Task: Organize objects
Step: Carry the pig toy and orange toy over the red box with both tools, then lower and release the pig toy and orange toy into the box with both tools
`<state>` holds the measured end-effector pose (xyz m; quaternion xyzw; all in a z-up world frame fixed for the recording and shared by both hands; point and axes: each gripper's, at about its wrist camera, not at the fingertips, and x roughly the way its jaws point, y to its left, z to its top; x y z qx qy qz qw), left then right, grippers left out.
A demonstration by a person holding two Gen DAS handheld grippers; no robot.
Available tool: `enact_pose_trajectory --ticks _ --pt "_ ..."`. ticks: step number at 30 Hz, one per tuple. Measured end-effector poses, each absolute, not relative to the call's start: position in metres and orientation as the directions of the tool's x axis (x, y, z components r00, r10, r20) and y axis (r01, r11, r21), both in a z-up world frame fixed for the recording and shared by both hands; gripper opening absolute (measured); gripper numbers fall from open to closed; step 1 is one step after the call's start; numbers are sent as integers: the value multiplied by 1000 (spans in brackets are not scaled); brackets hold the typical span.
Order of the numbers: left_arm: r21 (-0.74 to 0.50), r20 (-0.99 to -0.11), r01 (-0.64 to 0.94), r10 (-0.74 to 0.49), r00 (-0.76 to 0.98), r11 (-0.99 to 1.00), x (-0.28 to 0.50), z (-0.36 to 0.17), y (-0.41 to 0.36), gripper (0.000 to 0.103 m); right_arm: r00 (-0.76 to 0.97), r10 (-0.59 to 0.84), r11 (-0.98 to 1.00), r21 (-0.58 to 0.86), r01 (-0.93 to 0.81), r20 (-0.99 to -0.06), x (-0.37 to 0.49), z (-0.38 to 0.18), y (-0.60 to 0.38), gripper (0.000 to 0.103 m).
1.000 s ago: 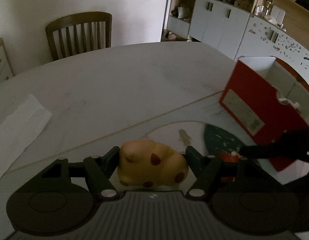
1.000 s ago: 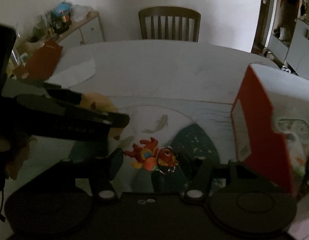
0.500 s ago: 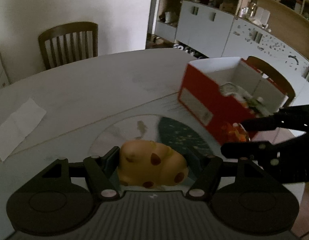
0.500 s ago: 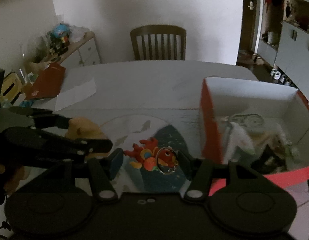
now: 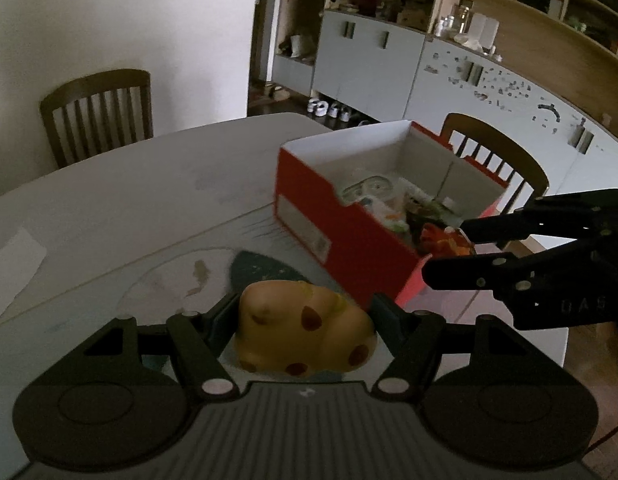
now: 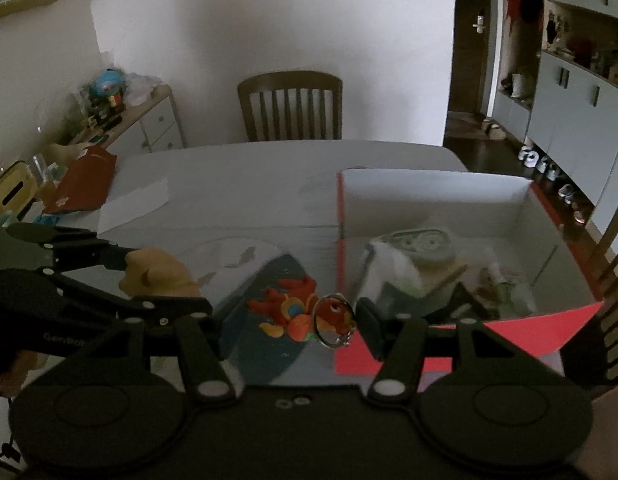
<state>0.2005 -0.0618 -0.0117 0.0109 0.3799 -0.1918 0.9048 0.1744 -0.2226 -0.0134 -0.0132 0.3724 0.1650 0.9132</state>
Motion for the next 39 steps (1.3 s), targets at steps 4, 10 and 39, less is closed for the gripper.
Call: enact_pose_trajectory --ticks 4,10,39 --pt "-124 -686 371 -349 638 920 202 -6 -79 71 680 279 950 93 -297 -679 173 -11 -241 59" --pt "-116 -678 395 -363 639 911 212 -2 -108 71 696 256 959 85 -271 -671 175 -9 -272 59" --pt "-9 -712 426 -305 633 905 324 -22 -232 71 700 121 980 -26 -196 -703 268 -49 -381 59"
